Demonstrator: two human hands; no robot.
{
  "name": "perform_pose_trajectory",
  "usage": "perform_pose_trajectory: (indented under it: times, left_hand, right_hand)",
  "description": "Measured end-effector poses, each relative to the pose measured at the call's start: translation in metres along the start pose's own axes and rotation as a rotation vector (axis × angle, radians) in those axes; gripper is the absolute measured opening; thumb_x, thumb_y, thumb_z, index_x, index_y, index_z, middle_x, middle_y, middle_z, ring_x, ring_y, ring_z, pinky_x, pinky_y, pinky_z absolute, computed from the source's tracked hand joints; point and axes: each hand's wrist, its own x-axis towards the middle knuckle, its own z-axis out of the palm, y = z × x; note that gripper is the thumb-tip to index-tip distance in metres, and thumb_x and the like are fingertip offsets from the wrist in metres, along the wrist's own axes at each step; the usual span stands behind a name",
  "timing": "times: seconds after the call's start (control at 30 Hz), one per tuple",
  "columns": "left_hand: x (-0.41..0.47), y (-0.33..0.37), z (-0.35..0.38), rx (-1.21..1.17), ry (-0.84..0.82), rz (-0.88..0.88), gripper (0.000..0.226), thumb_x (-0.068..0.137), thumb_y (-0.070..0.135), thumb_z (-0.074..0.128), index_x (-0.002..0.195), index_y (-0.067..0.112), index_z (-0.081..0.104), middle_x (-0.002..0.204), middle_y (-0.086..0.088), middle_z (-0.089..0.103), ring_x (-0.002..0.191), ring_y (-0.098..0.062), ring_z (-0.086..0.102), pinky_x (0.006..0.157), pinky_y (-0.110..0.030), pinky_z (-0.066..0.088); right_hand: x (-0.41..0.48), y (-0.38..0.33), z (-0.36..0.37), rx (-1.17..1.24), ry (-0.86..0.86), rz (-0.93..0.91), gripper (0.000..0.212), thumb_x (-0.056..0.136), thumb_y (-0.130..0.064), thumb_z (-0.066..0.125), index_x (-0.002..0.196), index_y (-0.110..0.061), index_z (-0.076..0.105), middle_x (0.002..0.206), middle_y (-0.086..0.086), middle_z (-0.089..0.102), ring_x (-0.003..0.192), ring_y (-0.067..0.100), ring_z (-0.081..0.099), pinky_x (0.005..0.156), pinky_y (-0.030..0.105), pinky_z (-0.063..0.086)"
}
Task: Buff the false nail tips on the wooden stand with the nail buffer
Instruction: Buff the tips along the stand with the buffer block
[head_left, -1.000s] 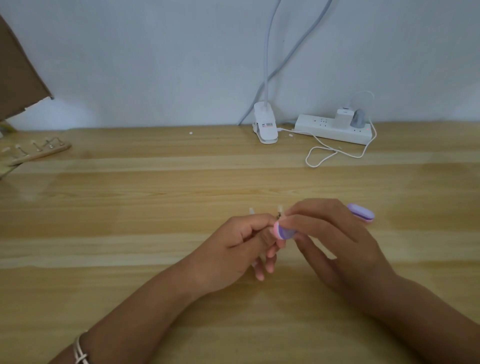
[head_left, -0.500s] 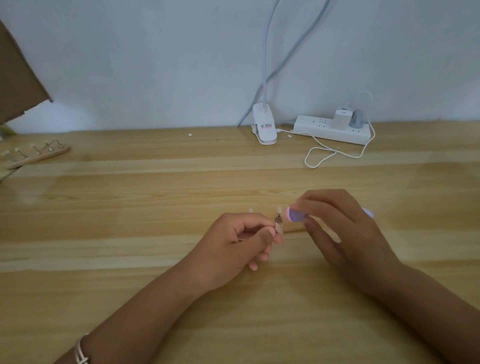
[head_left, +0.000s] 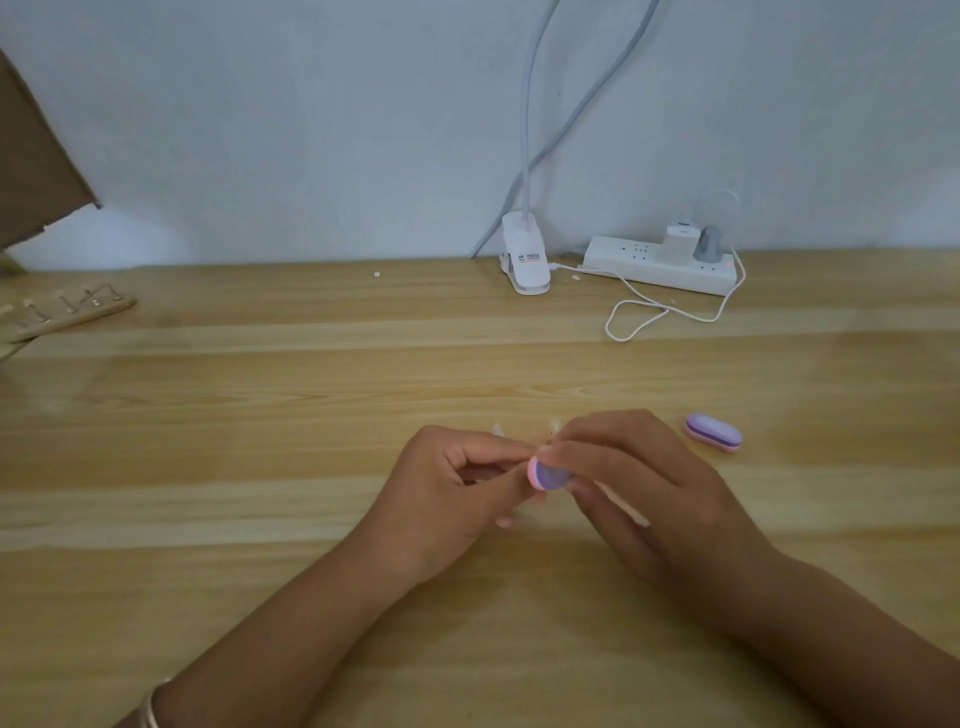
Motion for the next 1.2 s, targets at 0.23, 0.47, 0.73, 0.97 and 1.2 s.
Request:
perform_pose_trajectory:
  times: [0.23, 0.47, 0.73, 0.97, 1.2]
  left_hand:
    - [0.0, -0.004, 0.0, -0.03, 0.065, -0.01, 0.012, 0.078, 0.018, 0.073, 0.087, 0.017, 0.079, 0.078, -0.002, 0.076, 0.069, -0.01, 0.068, 0.055, -0.025, 0.055]
    - [0.002, -0.006, 0.0, -0.02, 0.05, -0.045, 0.009, 0.082, 0.01, 0.075, 0.084, 0.018, 0.078, 0.079, -0.006, 0.075, 0.068, -0.014, 0.066, 0.051, -0.023, 0.051]
    - [0.003, -0.006, 0.0, -0.002, 0.071, -0.045, 0.013, 0.073, 0.019, 0.076, 0.085, 0.014, 0.076, 0.078, -0.008, 0.073, 0.068, -0.018, 0.065, 0.05, -0.024, 0.05]
    - [0.003, -0.007, -0.001, 0.023, 0.077, -0.053, 0.009, 0.082, 0.007, 0.075, 0.083, 0.015, 0.077, 0.077, -0.005, 0.074, 0.069, -0.016, 0.065, 0.052, -0.027, 0.052]
    - [0.002, -0.007, 0.0, 0.056, 0.042, -0.034, 0.007, 0.08, 0.013, 0.075, 0.084, 0.018, 0.077, 0.072, 0.001, 0.071, 0.062, -0.007, 0.059, 0.056, -0.028, 0.049]
  right_hand:
    - [-0.001, 0.012, -0.009, -0.092, 0.0, 0.129, 0.026, 0.087, 0.007, 0.063, 0.108, -0.006, 0.073, 0.108, 0.003, 0.066, 0.102, 0.011, 0.06, 0.094, 0.008, 0.033]
    - [-0.001, 0.011, -0.005, -0.135, -0.08, 0.074, 0.028, 0.085, 0.008, 0.064, 0.108, -0.005, 0.074, 0.107, 0.006, 0.068, 0.099, 0.016, 0.061, 0.095, 0.009, 0.032]
    - [-0.002, -0.005, 0.003, 0.003, -0.059, 0.011, 0.025, 0.092, 0.003, 0.059, 0.111, -0.008, 0.072, 0.113, 0.005, 0.065, 0.102, 0.019, 0.061, 0.093, 0.022, 0.046]
    - [0.001, 0.008, -0.01, -0.105, -0.013, 0.16, 0.025, 0.088, 0.002, 0.062, 0.106, -0.012, 0.072, 0.107, 0.0, 0.065, 0.101, 0.01, 0.06, 0.092, 0.009, 0.035]
    - [-0.001, 0.002, -0.003, -0.094, -0.091, 0.028, 0.028, 0.085, 0.009, 0.063, 0.104, -0.008, 0.074, 0.106, 0.005, 0.066, 0.096, 0.022, 0.064, 0.086, 0.025, 0.048]
